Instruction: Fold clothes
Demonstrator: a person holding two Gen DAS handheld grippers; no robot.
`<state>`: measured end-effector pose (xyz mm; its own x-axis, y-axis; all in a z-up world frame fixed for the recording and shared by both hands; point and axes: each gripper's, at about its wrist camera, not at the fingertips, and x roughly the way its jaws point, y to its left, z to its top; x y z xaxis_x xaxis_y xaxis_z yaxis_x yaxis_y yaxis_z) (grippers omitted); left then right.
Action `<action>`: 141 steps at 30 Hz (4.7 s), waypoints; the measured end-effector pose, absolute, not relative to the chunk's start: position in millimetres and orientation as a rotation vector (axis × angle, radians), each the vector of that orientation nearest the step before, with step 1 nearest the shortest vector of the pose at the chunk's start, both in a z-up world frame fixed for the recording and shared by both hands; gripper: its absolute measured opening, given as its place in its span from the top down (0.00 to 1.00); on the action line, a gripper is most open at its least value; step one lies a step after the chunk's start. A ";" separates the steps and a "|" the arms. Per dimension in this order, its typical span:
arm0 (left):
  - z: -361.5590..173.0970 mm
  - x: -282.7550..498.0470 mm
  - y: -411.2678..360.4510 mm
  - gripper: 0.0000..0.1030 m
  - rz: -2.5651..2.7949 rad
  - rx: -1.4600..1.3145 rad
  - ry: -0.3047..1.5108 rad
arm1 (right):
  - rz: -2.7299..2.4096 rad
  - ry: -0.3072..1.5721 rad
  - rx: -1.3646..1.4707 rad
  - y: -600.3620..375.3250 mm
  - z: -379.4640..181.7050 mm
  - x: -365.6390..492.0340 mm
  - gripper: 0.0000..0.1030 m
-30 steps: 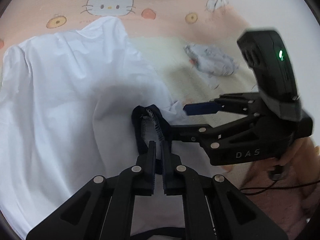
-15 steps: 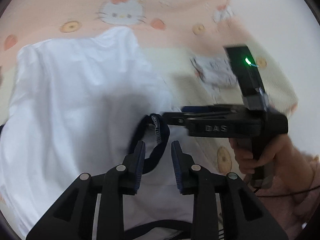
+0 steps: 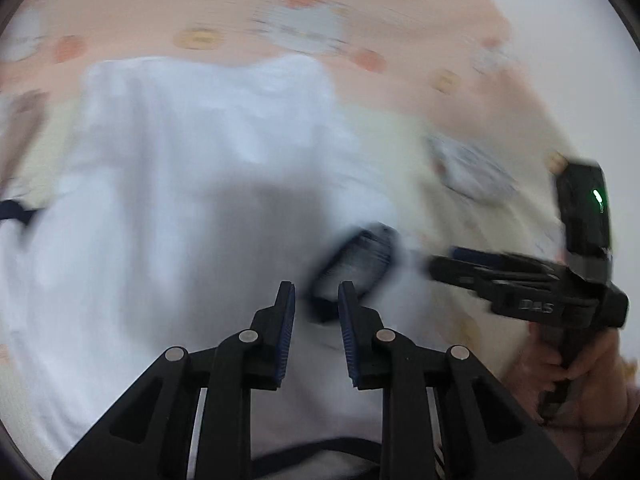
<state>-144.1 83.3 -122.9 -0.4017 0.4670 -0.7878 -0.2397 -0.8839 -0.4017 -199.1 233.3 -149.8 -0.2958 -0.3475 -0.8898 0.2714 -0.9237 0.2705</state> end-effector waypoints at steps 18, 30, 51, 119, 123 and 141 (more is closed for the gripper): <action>-129.5 -140.3 98.9 0.78 2.349 -1.443 -0.187 | -2.285 -0.110 1.664 238.9 -152.6 -174.1 0.41; -125.5 -148.5 81.1 0.77 2.448 -1.567 -0.197 | -2.194 0.271 1.836 197.5 -180.6 -114.0 0.40; -122.0 -55.6 -63.9 0.73 2.508 -1.697 -0.714 | -2.121 0.370 1.673 77.3 -165.0 -114.9 0.38; -155.4 -71.3 -149.1 0.68 2.497 -1.757 -0.549 | -2.105 0.173 1.416 -66.2 -139.5 -183.1 0.34; -161.9 -66.9 -134.9 0.66 2.468 -1.885 -0.286 | -2.149 0.264 1.503 -69.6 -170.9 -193.2 0.38; -121.1 -45.6 -125.6 0.63 2.551 -1.681 -0.107 | -2.196 0.312 1.557 -4.6 -166.8 -164.1 0.38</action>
